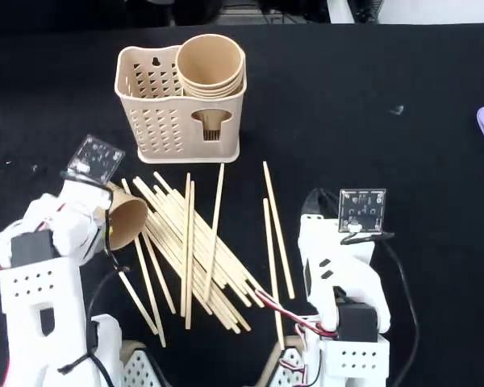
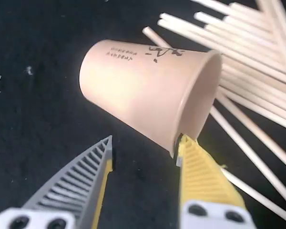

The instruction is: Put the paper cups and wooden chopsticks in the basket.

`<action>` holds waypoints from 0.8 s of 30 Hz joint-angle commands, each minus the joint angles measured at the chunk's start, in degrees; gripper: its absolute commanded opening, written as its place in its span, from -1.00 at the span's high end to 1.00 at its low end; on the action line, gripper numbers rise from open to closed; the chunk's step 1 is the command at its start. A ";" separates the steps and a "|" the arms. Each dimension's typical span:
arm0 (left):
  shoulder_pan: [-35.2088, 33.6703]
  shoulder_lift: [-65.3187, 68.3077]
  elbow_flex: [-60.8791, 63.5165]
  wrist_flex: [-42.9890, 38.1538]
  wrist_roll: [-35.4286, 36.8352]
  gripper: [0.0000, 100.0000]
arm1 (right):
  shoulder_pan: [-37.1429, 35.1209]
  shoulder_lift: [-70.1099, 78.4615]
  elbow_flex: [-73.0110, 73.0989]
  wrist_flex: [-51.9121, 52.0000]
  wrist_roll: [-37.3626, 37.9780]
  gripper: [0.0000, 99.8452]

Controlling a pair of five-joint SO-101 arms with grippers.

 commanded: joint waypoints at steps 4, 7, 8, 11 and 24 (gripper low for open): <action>-0.92 -4.84 3.38 -4.13 -0.62 0.57 | -0.97 0.57 -0.66 -1.23 0.53 0.95; -1.36 -6.77 4.88 -8.79 1.76 0.57 | -0.97 0.57 -0.66 -1.23 0.53 0.95; -1.36 -7.38 5.76 -10.64 2.73 0.57 | -0.97 0.57 -0.66 -1.23 0.53 0.95; -1.36 -9.23 9.80 -16.88 3.78 0.57 | -0.97 0.57 -0.66 -1.23 0.53 0.95; -3.12 -13.63 17.45 -29.27 4.92 0.93 | -0.97 0.57 -0.66 -1.23 0.62 0.95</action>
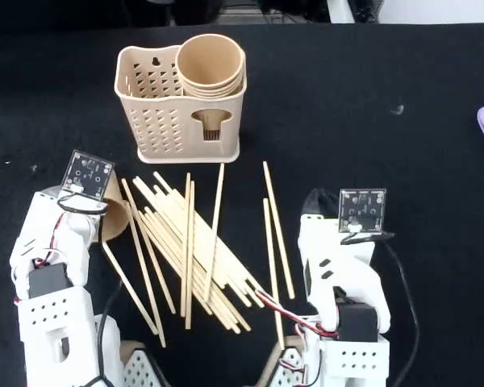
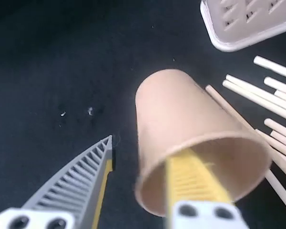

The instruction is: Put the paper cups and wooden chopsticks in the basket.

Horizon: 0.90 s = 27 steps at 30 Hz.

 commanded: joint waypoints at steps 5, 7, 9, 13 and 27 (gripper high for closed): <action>-1.01 -3.60 -14.90 14.42 10.37 0.94 | -0.97 0.57 -0.66 -1.23 0.62 0.95; -0.04 -2.90 -21.41 20.92 11.69 0.94 | -0.97 0.57 -0.66 -1.23 0.62 0.95; 1.10 -1.41 -28.26 26.90 12.48 0.94 | -0.97 0.57 -0.66 -1.23 0.62 0.95; 1.54 6.15 -39.08 31.47 15.56 0.94 | -0.97 0.57 -0.66 -1.23 0.62 0.95; -0.48 52.57 -94.55 54.77 36.31 0.94 | -0.97 0.57 -0.57 -1.23 0.62 0.95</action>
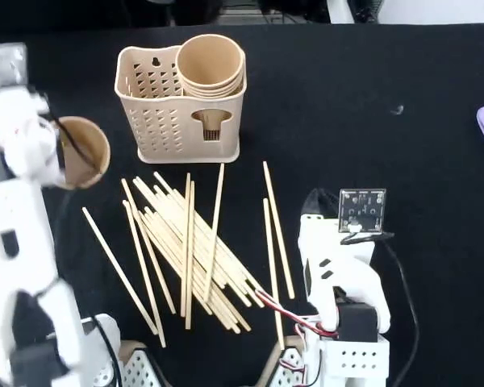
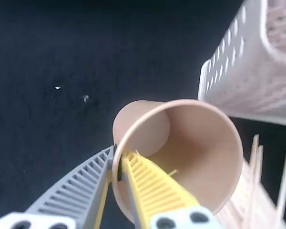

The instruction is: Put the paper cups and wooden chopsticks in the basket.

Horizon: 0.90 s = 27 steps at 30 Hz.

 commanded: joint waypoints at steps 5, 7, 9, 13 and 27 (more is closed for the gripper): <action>-0.40 18.29 -44.53 13.27 10.64 0.94 | -0.97 0.57 -0.57 -1.32 0.62 0.95; -0.31 21.01 -53.32 14.86 13.45 0.94 | -0.97 0.57 -0.57 -1.32 0.62 0.95; 0.22 22.42 -60.18 16.00 16.26 0.94 | -0.97 0.57 -0.57 -1.32 0.62 0.95; 4.26 23.30 -69.05 16.00 19.25 0.94 | -0.97 0.57 -0.48 -1.32 0.62 0.95; 26.07 23.91 -69.32 4.22 19.25 0.94 | -0.97 0.57 -0.04 -1.67 0.70 0.95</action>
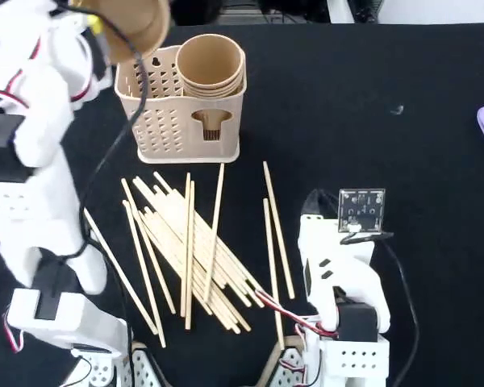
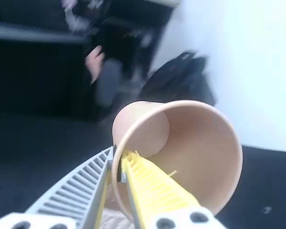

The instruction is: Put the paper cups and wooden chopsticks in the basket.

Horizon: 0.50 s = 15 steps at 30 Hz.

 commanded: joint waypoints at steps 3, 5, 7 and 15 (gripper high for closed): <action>8.22 -0.26 5.58 -4.75 0.35 0.94 | -0.97 0.57 -0.31 -1.67 0.62 0.95; 9.98 -0.26 11.03 -7.21 0.26 0.94 | -0.97 0.57 -0.31 -1.67 0.62 0.95; 10.42 -0.26 16.31 -10.46 0.26 0.94 | -0.97 0.57 -0.31 -1.67 0.62 0.95; 10.24 -0.26 24.31 -10.11 -1.14 0.94 | -0.97 0.57 -0.40 -1.67 0.62 0.95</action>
